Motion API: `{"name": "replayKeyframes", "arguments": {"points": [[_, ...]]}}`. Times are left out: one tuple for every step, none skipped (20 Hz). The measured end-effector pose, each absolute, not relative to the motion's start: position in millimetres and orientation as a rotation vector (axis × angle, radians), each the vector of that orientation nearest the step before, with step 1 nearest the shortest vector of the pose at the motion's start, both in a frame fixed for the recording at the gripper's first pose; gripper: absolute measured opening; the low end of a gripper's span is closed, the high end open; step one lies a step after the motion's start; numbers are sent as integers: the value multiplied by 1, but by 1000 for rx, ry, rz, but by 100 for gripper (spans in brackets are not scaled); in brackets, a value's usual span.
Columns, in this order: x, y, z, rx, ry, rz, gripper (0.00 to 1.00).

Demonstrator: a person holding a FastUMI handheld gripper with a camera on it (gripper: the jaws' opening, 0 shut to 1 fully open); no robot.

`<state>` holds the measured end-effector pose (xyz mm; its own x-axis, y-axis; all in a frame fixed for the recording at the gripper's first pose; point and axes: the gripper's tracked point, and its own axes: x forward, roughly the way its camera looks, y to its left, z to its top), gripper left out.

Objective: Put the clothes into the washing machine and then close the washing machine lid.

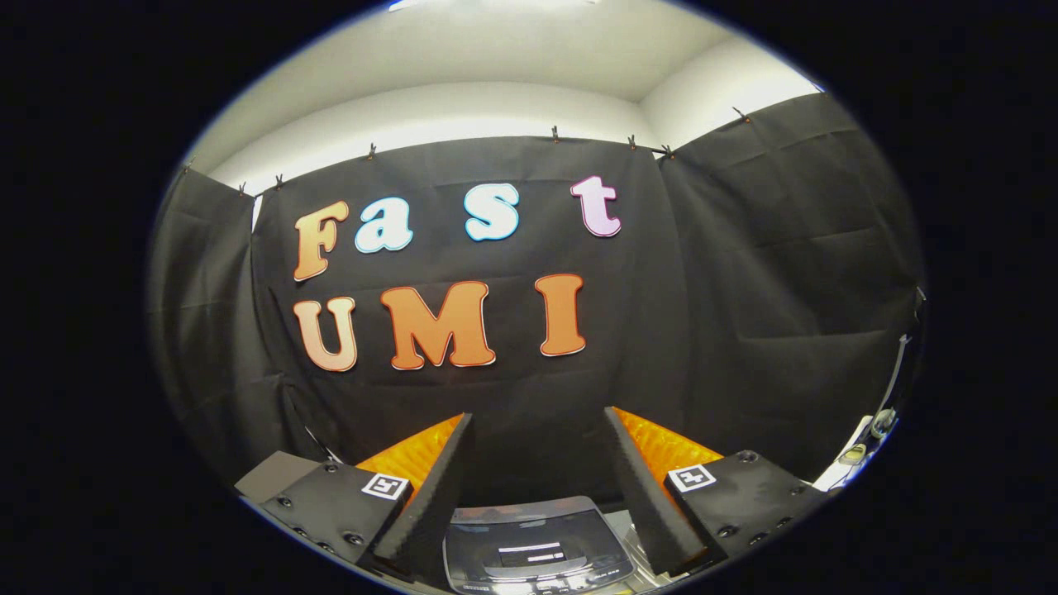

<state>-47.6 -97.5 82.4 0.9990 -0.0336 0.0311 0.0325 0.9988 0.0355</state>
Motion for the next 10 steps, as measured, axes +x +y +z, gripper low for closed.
{"name": "replayKeyframes", "arguments": {"points": [[-47,-96,80,41,-26,-32,98],[-47,-96,78,48,-21,-32,98],[-48,-98,77,53,-16,-32,98],[-48,-99,76,58,-14,-34,98],[-48,-101,78,61,-14,-35,98],[-49,-101,78,63,-16,-37,98],[-49,-102,78,61,-17,-40,98],[-51,-103,79,59,-16,-42,98],[-51,-103,80,57,-16,-40,98],[-52,-102,80,54,-14,-39,98]]}}
